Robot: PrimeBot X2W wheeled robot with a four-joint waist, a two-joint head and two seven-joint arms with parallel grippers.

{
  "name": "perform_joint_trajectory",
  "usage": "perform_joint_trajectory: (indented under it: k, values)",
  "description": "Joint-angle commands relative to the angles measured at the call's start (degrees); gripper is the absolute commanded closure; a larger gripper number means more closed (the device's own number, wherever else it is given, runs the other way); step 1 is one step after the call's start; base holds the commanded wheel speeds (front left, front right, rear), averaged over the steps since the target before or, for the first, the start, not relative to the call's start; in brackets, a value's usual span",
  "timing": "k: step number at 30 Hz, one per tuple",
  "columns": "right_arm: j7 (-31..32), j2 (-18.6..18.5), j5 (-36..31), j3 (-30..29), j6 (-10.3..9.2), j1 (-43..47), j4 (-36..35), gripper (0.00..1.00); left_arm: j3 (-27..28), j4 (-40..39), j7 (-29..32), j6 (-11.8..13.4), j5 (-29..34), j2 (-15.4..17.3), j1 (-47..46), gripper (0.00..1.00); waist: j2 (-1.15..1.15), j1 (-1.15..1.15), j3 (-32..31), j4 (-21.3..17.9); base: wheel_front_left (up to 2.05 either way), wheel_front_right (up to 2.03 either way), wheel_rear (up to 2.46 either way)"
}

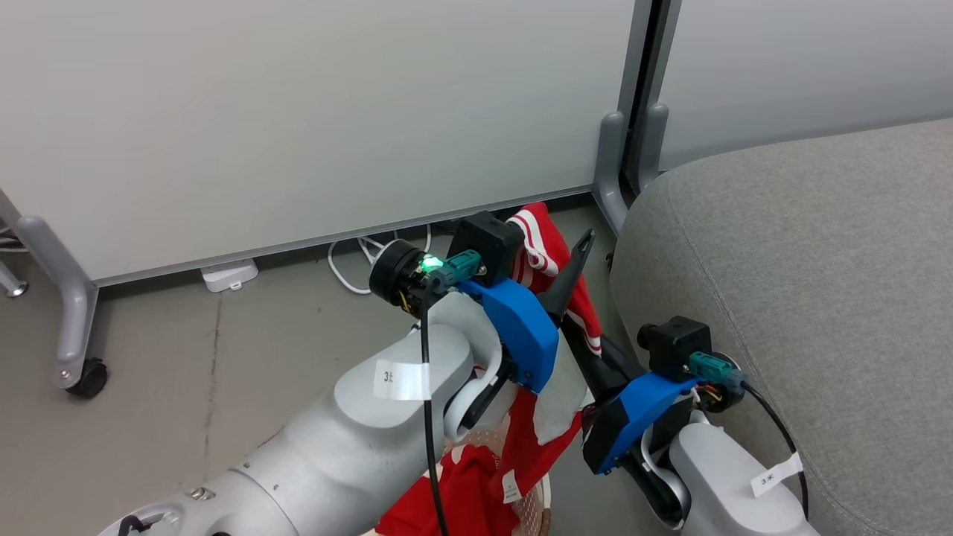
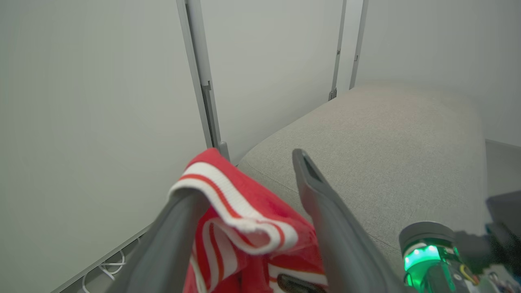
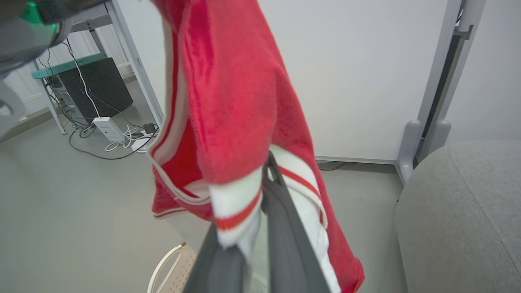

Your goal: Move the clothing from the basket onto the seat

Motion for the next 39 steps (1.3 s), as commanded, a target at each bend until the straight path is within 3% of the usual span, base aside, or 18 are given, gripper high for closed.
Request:
perform_joint_trajectory:
  k: [1, 10, 19, 30, 39]
  values:
    - [-0.3, -0.1, 0.1, -0.3, 0.01, -0.9, 0.0, 1.0, -0.2, 0.2, -0.3, -0.1, -0.1, 0.0, 0.1, 0.0, 0.0, 0.0, 0.0, 0.0, 0.0, 0.0, 0.0]
    - [-0.3, -0.1, -1.7, -4.3, 0.01, -0.1, -1.7, 1.0, 1.1, 0.6, -0.8, -0.4, -0.1, 0.1, 2.6, 0.0, 0.0, 0.0, 0.0, -0.3, 0.0, 0.0, 0.0]
    - [-0.3, -0.1, -4.0, -8.1, 0.01, 1.3, -3.6, 1.0, 7.0, -3.2, -1.0, -0.4, 3.5, 3.2, 7.6, 0.0, 0.0, 0.0, -0.1, -0.4, 0.0, 0.0, 0.0]
    - [-0.3, -0.1, -6.3, -11.8, 0.01, 2.7, -6.1, 1.0, 21.3, -14.9, -1.0, 0.5, 15.9, 8.4, 22.0, 0.0, 0.0, 0.0, 0.0, -0.3, 0.0, 0.0, 0.0]
    - [-0.3, -0.1, -6.8, -12.2, 0.01, 2.4, -6.8, 1.0, 33.5, -21.7, -1.0, -4.4, 25.6, 9.5, 32.6, 0.0, 0.0, 0.0, 0.3, -0.3, 0.0, 0.0, 0.0]
